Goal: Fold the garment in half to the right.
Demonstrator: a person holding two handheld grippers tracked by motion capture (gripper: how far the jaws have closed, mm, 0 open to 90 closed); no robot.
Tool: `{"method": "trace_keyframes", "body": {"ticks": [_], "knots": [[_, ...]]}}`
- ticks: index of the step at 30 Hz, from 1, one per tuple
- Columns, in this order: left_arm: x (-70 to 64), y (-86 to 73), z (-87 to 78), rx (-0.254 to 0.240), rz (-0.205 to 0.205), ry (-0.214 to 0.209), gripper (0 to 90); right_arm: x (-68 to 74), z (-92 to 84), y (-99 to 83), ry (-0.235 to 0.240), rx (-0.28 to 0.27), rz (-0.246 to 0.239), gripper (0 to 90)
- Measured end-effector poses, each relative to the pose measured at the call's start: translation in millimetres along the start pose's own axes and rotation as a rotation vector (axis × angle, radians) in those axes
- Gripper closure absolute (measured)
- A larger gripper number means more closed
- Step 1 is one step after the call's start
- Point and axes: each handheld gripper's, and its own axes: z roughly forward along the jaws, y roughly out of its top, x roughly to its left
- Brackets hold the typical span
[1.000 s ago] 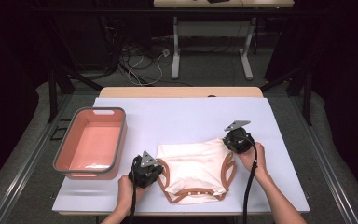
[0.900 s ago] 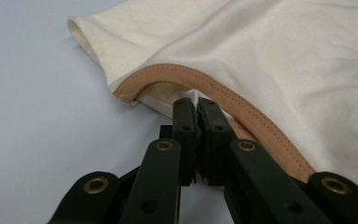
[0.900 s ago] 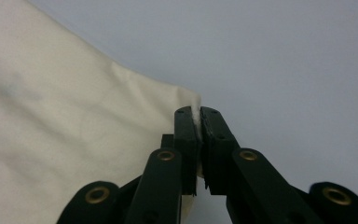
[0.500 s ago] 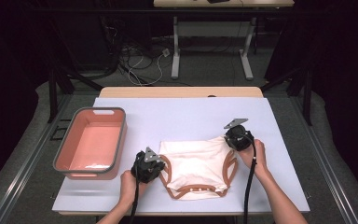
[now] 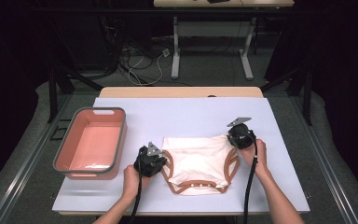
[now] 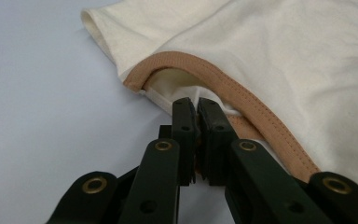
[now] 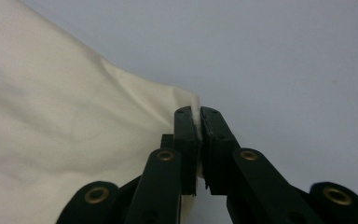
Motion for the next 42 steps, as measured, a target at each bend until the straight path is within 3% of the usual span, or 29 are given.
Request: {"method": "trace_keyframes", "body": {"ticks": [6,13,15,17,20,24,27,31,34,42], "knots": [[1.0,4.9,3.9,0.000,0.005,0.001,84.9,-2.1,0.8,3.6,-0.036,0.004,-0.038,85.6],[1.2,11.4,10.3,-0.001,0.009,0.001,84.2,-10.5,2.9,2.0,-0.031,0.000,-0.002,85.2],[2.5,11.2,9.7,-0.001,0.004,-0.005,79.6,-11.5,3.1,0.2,-0.028,0.000,0.016,81.2],[3.9,9.5,6.3,-0.008,-0.005,-0.028,69.6,-11.9,1.1,-1.7,-0.021,-0.009,0.028,67.9],[2.6,5.2,-2.0,0.000,0.007,-0.022,49.8,-10.9,-6.3,-4.4,0.010,-0.020,0.040,51.7],[2.9,-5.7,-12.4,0.011,-0.002,-0.028,34.8,-5.3,-16.9,-7.1,0.061,-0.026,0.057,37.6],[4.1,-14.2,-19.6,0.005,-0.010,-0.043,30.4,0.1,-25.6,-10.1,0.132,-0.049,0.082,29.8],[5.3,-18.5,-28.2,0.027,-0.002,-0.072,24.4,12.5,-32.9,-16.2,0.208,-0.059,0.069,22.2],[5.2,-20.9,-34.8,0.016,-0.001,-0.077,20.8,22.3,-38.5,-19.1,0.253,-0.069,0.064,16.5],[2.5,-20.3,-42.7,0.005,0.013,-0.058,13.3,44.4,-47.8,-22.3,0.313,-0.100,0.023,14.6]]}}
